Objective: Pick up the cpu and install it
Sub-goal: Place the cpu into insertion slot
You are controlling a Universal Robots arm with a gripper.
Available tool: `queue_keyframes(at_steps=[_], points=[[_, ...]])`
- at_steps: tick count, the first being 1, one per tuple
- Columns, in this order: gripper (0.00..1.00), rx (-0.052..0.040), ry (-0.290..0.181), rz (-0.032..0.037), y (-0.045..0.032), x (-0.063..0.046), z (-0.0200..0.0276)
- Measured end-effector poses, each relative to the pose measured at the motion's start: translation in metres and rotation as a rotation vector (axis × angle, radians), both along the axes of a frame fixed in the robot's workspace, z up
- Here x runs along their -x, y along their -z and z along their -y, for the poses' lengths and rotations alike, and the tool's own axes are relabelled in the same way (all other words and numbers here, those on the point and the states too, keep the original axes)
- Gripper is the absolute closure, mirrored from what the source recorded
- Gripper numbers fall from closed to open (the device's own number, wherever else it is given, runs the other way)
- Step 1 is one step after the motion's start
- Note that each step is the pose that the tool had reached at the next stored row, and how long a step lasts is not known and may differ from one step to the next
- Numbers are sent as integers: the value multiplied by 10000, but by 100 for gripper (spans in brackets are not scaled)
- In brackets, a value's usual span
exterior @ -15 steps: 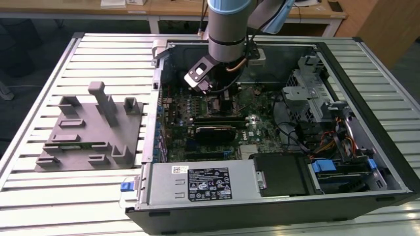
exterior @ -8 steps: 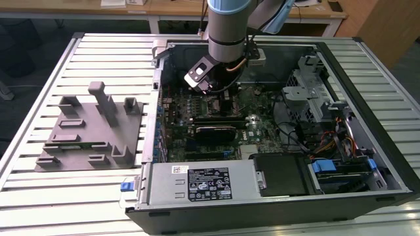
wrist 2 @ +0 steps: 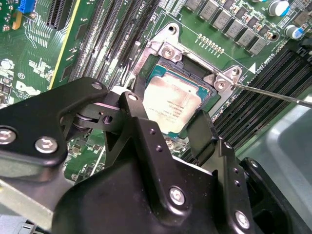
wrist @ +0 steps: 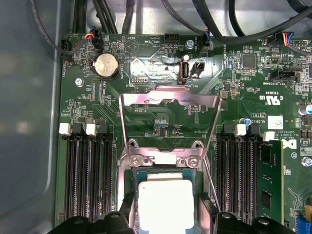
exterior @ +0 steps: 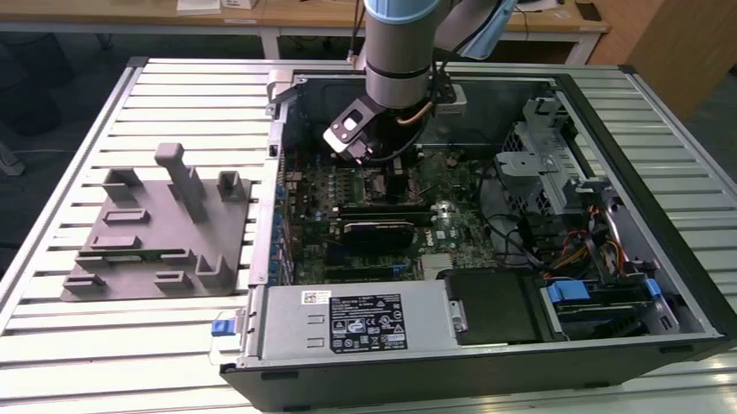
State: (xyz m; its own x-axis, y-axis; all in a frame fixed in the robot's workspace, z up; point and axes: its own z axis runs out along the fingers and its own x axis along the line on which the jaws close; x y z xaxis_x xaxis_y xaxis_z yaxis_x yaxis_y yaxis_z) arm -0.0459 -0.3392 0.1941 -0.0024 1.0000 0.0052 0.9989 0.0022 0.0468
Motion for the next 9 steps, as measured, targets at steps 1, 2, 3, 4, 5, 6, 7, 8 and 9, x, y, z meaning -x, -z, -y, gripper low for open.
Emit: queue_keyframes(at_steps=[1,2,3,4,5,6,7,8,9], points=[[38,1,0,-1,-1,0,0],[38,2,0,-1,-1,0,0],[38,2,0,-1,-1,0,0],[38,2,0,-1,-1,0,0],[38,3,1,-1,-1,0,1],[38,2,1,-1,-1,0,0],[40,2,1,-2,-1,0,0],[40,4,1,-3,-1,0,1],[46,4,1,-3,-2,0,1]])
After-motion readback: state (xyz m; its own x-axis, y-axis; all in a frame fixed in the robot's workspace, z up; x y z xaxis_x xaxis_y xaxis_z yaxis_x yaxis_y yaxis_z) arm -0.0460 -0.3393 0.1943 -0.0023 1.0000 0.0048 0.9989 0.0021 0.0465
